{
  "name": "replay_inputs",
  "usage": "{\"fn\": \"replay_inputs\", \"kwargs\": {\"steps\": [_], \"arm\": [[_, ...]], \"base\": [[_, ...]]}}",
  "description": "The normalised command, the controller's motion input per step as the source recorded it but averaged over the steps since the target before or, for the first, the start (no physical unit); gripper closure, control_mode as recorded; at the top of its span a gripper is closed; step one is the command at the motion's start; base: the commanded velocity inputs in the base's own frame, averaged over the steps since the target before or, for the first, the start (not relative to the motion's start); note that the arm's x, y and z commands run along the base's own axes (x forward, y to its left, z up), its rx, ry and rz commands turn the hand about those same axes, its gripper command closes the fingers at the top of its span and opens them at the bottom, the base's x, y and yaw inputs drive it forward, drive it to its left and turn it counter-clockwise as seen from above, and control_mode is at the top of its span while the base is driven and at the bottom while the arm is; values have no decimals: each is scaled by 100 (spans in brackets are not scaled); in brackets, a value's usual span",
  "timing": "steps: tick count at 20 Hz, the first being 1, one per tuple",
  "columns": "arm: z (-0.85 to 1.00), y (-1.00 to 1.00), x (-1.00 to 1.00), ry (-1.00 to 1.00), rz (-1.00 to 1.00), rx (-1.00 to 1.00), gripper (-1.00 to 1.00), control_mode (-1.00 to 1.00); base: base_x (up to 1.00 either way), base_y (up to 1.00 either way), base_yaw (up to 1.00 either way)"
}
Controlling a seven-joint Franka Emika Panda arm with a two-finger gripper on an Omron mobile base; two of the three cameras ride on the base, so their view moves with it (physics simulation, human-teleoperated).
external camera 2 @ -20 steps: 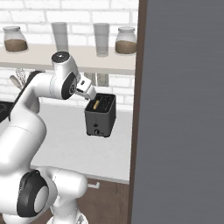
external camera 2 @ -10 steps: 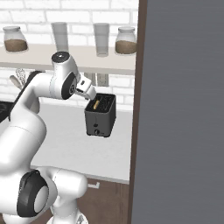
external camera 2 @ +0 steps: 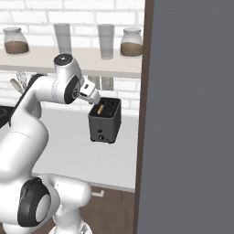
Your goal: Start the toaster. Once the lever pops up, take the bread to the plate on the dining counter.
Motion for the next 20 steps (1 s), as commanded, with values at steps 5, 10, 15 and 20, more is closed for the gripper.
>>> {"fn": "replay_inputs", "kwargs": {"steps": [5, 10, 15, 20], "arm": [[0, 0, 0, 0, 0, 0, -100, -100], [0, 0, 0, 0, 0, 0, -100, -100], [0, 0, 0, 0, 0, 0, -100, -100], [0, 0, 0, 0, 0, 0, -100, -100]], "base": [[0, 0, 0], [0, 0, 0], [0, 0, 0], [0, 0, 0]]}}
